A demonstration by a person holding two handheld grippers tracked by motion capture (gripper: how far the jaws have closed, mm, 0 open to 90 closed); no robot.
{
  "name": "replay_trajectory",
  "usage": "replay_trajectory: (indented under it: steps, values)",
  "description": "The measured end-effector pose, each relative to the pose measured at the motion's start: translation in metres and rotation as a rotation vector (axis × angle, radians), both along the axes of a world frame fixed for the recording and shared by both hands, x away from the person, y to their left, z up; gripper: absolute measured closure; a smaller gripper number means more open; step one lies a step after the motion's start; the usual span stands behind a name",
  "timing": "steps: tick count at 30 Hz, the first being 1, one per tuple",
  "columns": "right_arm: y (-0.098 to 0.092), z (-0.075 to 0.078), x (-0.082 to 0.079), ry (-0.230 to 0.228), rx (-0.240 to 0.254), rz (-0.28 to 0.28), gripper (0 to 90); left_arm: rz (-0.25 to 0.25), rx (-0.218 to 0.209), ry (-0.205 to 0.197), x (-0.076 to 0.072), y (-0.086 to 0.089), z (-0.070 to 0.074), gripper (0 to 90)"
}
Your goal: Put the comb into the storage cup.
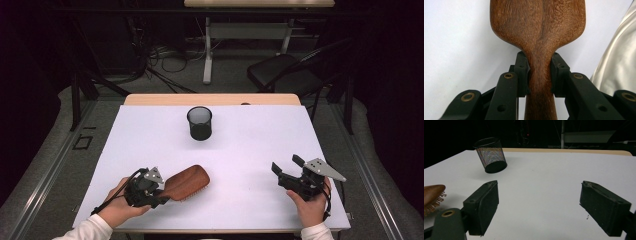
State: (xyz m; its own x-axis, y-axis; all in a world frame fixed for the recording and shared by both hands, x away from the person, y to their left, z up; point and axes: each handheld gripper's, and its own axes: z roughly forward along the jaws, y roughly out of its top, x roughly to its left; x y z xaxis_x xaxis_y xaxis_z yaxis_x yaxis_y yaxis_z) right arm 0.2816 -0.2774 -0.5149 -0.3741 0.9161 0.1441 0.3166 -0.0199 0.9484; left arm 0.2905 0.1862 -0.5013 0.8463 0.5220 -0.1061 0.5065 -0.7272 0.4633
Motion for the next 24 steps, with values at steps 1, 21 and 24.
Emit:
replay_trajectory:
  steps: [1, 21, 24]
  values:
    - [0.0, 0.0, 0.0, 0.0, -0.001, 0.0, 15.3, 0.0, -0.011, -0.008, 0.0, 0.0, 0.002, 72.0]
    - [0.0, 0.0, 0.0, 0.0, 0.0, 0.0, 15.3, 0.057, -0.152, -0.087, 0.005, 0.002, 0.03, 71.7]
    - [0.0, 0.0, 0.0, 0.0, 0.0, -0.001, 15.3, 0.057, -0.161, -0.099, 0.006, 0.0, 0.035, 71.7]
